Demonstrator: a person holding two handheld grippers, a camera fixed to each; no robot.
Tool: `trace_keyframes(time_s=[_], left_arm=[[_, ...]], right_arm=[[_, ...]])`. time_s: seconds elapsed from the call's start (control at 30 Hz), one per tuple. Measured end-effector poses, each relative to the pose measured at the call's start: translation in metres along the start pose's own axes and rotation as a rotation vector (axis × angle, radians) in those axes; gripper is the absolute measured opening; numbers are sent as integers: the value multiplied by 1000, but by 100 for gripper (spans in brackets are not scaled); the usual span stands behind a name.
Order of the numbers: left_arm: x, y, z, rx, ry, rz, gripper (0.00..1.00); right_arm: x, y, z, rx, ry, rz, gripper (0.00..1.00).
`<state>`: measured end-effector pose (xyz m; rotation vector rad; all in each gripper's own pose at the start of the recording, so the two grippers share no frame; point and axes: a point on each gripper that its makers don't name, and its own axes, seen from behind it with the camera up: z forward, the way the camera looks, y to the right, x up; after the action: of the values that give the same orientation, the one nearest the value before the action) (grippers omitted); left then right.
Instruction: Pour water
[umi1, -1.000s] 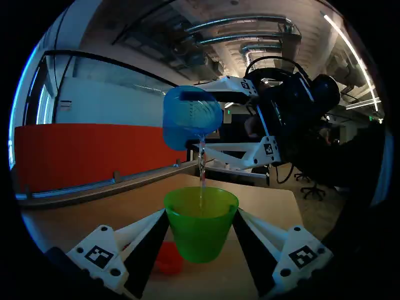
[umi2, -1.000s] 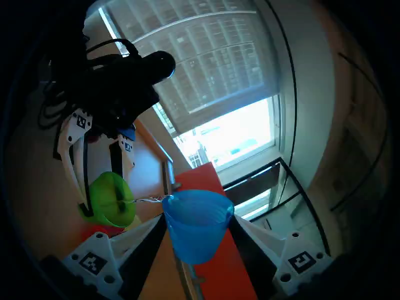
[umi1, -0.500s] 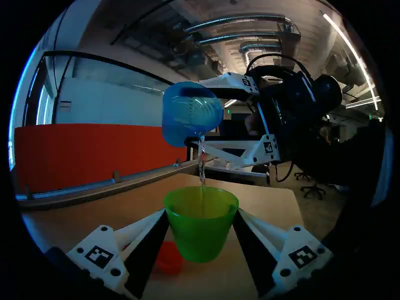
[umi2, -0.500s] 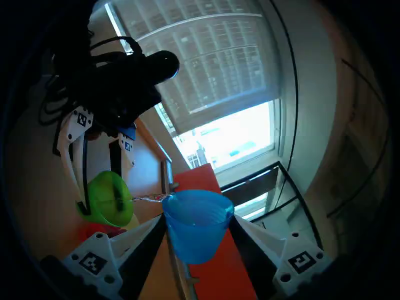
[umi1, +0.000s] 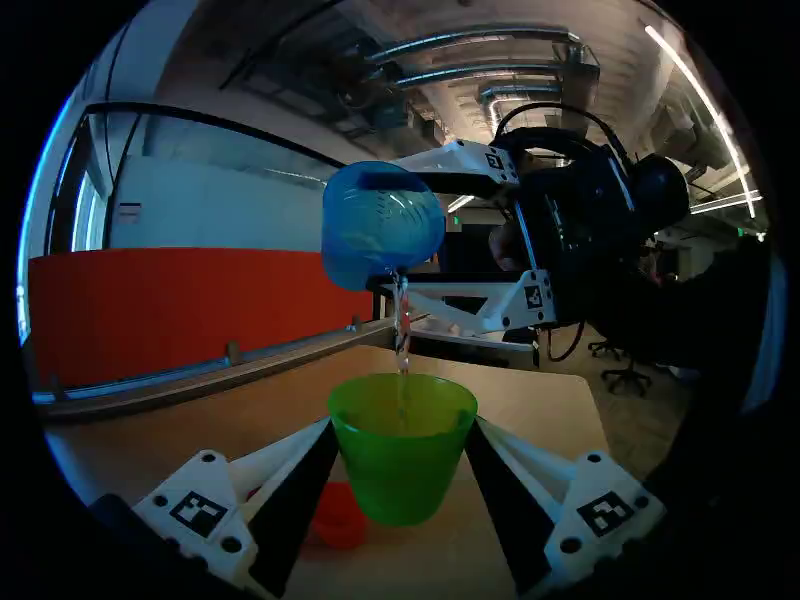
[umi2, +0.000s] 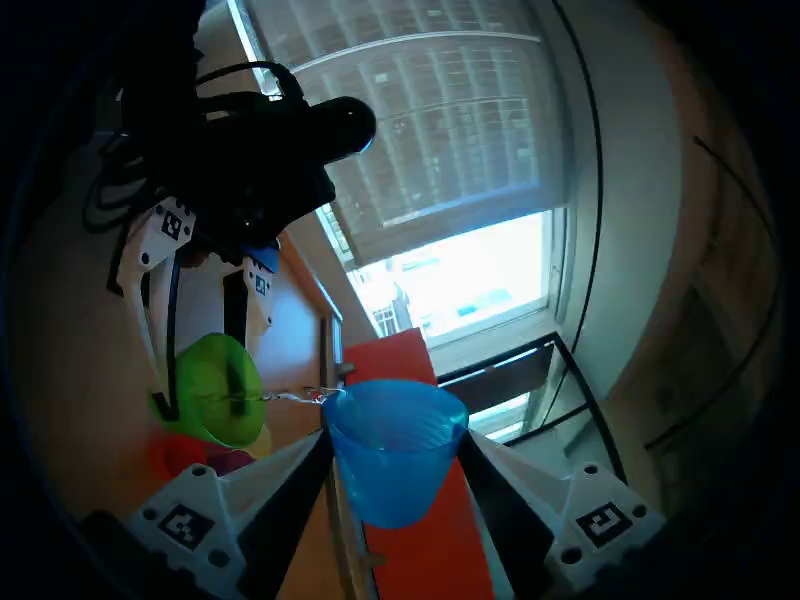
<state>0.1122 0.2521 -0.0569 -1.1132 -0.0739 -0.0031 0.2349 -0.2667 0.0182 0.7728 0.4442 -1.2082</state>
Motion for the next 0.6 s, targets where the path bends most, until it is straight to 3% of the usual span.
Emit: trace_keyframes(time_s=[0.6], left_arm=[[0,-6,0,7,0,1,85]], right_arm=[[1,5,5,0,9,-65,90]])
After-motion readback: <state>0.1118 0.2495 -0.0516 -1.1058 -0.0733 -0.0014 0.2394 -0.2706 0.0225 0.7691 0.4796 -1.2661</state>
